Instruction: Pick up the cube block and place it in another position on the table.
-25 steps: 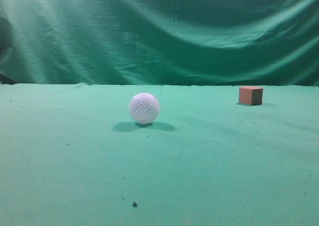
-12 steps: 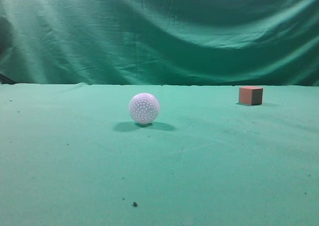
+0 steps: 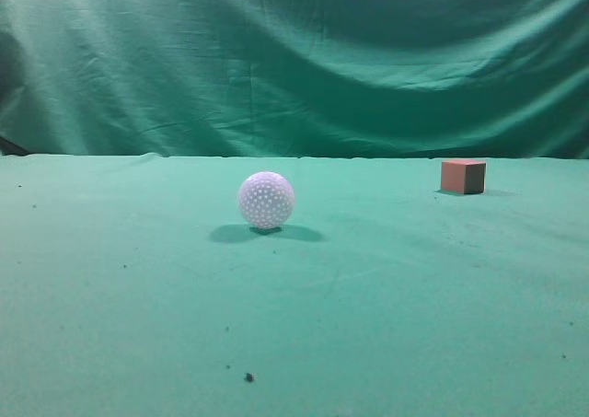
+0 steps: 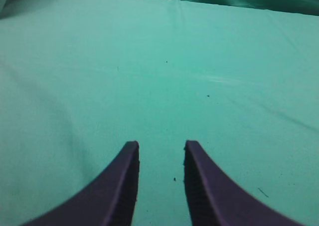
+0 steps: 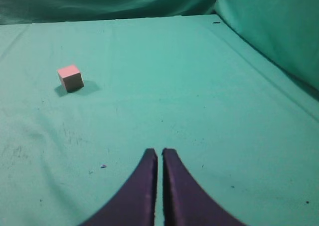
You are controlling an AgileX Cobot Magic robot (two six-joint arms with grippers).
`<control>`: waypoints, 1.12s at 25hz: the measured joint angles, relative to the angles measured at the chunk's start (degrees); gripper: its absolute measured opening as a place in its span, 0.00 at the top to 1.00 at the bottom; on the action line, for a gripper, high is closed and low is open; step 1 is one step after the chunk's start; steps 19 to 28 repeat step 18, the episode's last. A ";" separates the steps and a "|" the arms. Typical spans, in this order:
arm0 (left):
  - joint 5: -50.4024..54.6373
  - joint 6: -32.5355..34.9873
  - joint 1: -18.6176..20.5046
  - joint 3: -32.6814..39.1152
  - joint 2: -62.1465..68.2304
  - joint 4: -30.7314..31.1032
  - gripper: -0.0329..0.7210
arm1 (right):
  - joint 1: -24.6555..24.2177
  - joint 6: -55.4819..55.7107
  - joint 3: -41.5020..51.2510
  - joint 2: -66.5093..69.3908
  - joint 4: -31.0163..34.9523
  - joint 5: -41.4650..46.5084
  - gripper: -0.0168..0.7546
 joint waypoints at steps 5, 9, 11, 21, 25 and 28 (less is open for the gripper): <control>0.00 0.00 0.00 0.00 0.00 0.00 0.61 | 0.00 0.00 1.55 -0.22 1.64 -1.74 0.98; 0.00 0.00 0.00 0.00 0.00 0.00 0.61 | 0.00 0.00 1.55 -0.22 1.98 -2.85 0.98; 0.00 0.00 0.00 0.00 0.00 0.00 0.61 | 0.00 0.00 1.58 -0.22 1.98 -2.95 0.98; 0.00 0.00 0.00 0.00 0.00 0.00 0.61 | 0.00 0.00 1.58 -0.22 2.12 -2.95 0.98; 0.00 0.00 0.00 0.00 0.00 0.00 0.61 | 0.00 0.00 1.58 -0.22 2.12 -2.95 0.98; 0.00 0.00 0.00 0.00 0.00 0.00 0.61 | 0.00 0.00 1.58 -0.22 2.12 -2.95 0.98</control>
